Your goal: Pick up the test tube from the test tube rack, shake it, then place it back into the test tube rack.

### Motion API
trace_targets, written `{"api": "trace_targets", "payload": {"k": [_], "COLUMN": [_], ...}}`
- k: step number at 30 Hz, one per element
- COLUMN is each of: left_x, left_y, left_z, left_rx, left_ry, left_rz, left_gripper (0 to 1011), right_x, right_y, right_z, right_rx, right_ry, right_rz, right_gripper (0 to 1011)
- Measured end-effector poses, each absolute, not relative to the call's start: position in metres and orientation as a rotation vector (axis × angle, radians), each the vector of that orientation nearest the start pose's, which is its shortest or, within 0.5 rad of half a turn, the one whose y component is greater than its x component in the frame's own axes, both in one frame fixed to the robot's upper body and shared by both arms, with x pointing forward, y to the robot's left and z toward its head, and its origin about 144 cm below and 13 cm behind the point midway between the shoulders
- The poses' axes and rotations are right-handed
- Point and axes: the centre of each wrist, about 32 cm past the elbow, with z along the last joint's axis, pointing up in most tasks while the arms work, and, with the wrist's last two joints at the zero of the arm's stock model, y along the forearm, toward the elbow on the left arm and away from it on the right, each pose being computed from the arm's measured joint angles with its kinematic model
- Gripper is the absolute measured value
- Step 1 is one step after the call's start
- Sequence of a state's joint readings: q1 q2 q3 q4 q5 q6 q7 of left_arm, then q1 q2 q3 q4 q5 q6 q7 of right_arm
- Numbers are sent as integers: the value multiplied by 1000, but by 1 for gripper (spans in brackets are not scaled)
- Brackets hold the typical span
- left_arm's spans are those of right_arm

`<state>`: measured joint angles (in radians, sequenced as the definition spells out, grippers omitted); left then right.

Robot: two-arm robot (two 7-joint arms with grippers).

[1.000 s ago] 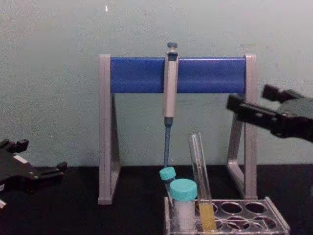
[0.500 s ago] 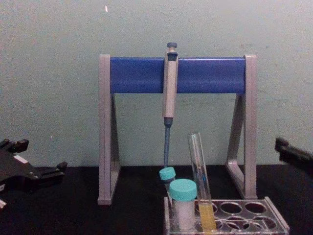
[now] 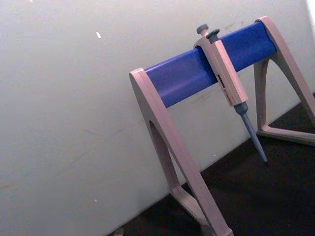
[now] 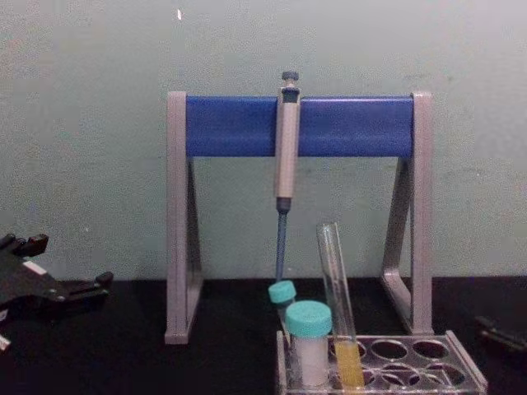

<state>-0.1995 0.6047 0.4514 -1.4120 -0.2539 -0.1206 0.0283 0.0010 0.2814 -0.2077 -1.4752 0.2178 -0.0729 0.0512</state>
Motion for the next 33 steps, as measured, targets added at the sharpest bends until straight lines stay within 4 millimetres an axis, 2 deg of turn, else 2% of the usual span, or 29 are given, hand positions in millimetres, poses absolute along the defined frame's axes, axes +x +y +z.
{"api": "trace_targets", "payload": {"k": [11,33], "left_x": [489,489], "left_y": [310,310], "left_z": [1140,1140], "left_rx": [304,304], "left_ry": [-285,-285], "left_rz": [1248,1248], "left_gripper": [1001,1001], "right_x": [451,451], "right_y": [-253,-253], "right_z": [1098,1099], "right_rx": [-137,-135], "right_ry": [42,40], "right_rz": [-1348,-1345], "right_gripper": [1000,1000]}}
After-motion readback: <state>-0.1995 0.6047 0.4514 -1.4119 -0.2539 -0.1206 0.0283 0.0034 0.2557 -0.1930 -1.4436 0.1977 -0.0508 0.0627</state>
